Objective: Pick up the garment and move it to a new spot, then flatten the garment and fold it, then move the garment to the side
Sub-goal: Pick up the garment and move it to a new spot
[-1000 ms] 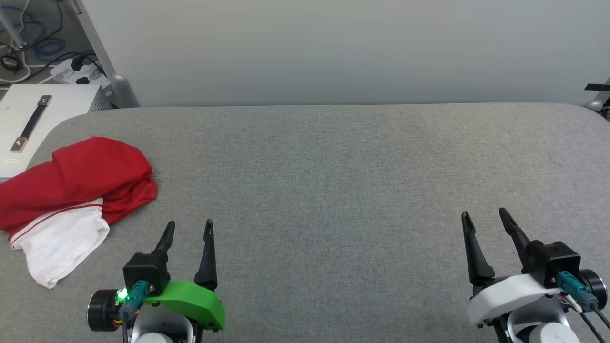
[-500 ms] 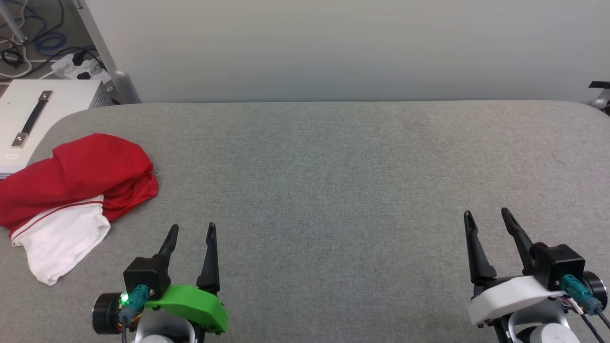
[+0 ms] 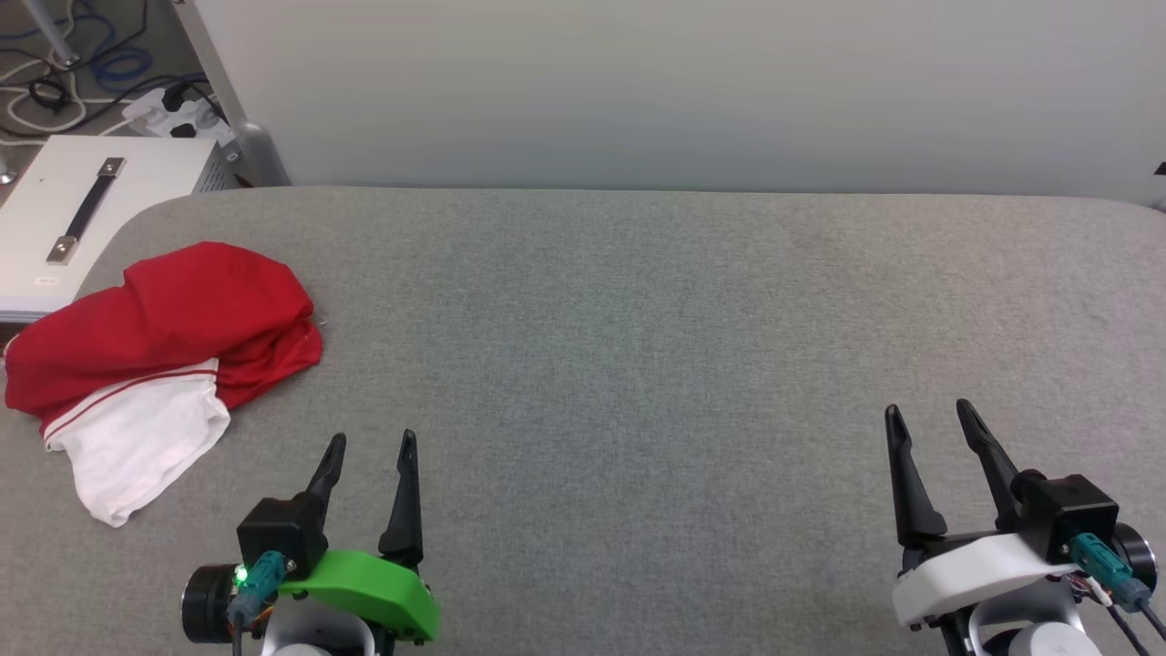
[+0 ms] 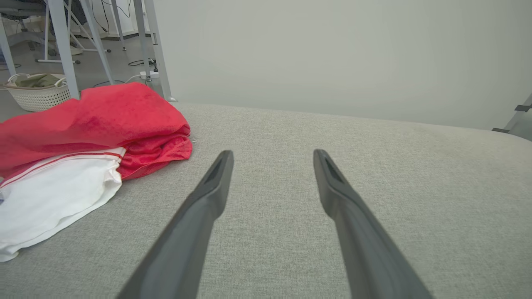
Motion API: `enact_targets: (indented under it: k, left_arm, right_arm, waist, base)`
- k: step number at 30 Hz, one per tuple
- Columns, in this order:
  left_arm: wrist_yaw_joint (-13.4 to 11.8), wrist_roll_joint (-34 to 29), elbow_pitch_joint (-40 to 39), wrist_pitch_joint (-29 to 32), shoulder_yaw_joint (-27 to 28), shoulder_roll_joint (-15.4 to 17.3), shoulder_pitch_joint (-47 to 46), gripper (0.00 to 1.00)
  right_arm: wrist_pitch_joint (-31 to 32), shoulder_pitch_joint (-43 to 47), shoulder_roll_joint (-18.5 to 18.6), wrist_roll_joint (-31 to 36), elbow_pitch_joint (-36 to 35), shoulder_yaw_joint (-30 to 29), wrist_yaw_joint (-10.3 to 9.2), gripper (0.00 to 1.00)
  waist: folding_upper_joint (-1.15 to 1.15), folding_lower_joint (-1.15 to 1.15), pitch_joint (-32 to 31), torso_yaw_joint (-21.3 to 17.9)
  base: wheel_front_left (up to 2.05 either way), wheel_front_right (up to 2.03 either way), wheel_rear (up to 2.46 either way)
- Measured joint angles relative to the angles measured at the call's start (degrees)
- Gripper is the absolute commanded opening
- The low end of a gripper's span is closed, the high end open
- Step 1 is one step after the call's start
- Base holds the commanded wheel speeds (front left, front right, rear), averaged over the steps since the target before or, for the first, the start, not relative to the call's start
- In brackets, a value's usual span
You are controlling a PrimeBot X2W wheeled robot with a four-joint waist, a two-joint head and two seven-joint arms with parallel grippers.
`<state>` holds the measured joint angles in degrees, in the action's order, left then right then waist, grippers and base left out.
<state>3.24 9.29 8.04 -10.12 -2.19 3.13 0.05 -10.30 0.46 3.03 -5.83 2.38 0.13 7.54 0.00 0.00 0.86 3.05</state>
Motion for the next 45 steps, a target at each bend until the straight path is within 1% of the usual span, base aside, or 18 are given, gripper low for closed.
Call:
enact_targets:
  k: [6, 9, 11, 26, 29, 37, 41, 45]
  left_arm:
    - [0.12, 0.54, 0.77, -0.78, 0.0, -0.01, -0.04, 1.0]
    - [0.26, 0.78, 1.11, -1.04, 0.02, -0.01, -0.04, 1.0]
    - [0.54, 0.86, 1.43, -1.34, -0.07, -0.01, -0.06, 1.0]
    - [0.66, 2.86, 2.77, -3.02, 0.04, -0.01, -0.07, 1.0]
    - [1.08, 3.02, 3.1, -3.49, -0.02, -0.01, -0.06, 1.0]
    - [1.33, 3.89, 3.68, -4.5, -0.32, -0.02, -0.04, 1.0]
    - [1.56, 3.91, 3.72, -4.55, -0.33, -0.01, -0.04, 1.0]
    - [1.56, 3.91, 3.67, -4.55, -0.14, -0.02, -0.03, 1.0]
  right_arm:
    - [-0.64, 0.3, 0.0, -0.45, 0.23, 1.32, 0.0, 1.0]
    - [-0.93, 0.65, -0.03, -3.34, 1.69, 2.29, -0.01, 1.0]
    - [-1.14, 0.69, -0.02, -3.32, 1.89, 2.88, 0.0, 1.0]
    - [-2.96, 0.67, -0.09, -2.54, 3.05, 5.91, -0.01, 1.0]
    - [-3.28, 0.68, -0.09, -2.57, 3.5, 6.59, 0.0, 1.0]
    - [-4.17, 0.67, -0.15, -3.05, 4.25, 7.47, -0.01, 1.0]
    - [-4.19, 0.67, -0.19, -3.04, 4.37, 7.64, 0.0, 1.0]
    - [-4.19, 0.66, -0.2, -3.04, 4.45, 7.9, 0.0, 1.0]
  waist:
    - [0.0, 0.0, 0.29, 2.54]
    - [0.0, 0.0, 0.36, 4.31]
    - [0.0, 0.0, 0.4, 5.58]
    - [0.0, 0.0, 0.58, 16.83]
    - [0.0, 0.0, 0.55, 19.15]
    - [0.0, 0.0, 0.64, 24.18]
    - [0.0, 0.0, 0.91, 25.78]
    - [0.0, 0.0, 1.28, 26.09]
  base:
    - [0.0, 0.0, 0.0]
    - [0.0, 0.0, 0.0]
    - [0.0, 0.0, 0.0]
    - [0.0, 0.0, 0.0]
    - [0.0, 0.0, 0.0]
    - [0.0, 0.0, 0.0]
    - [0.0, 0.0, 0.0]
    - [0.0, 0.0, 0.0]
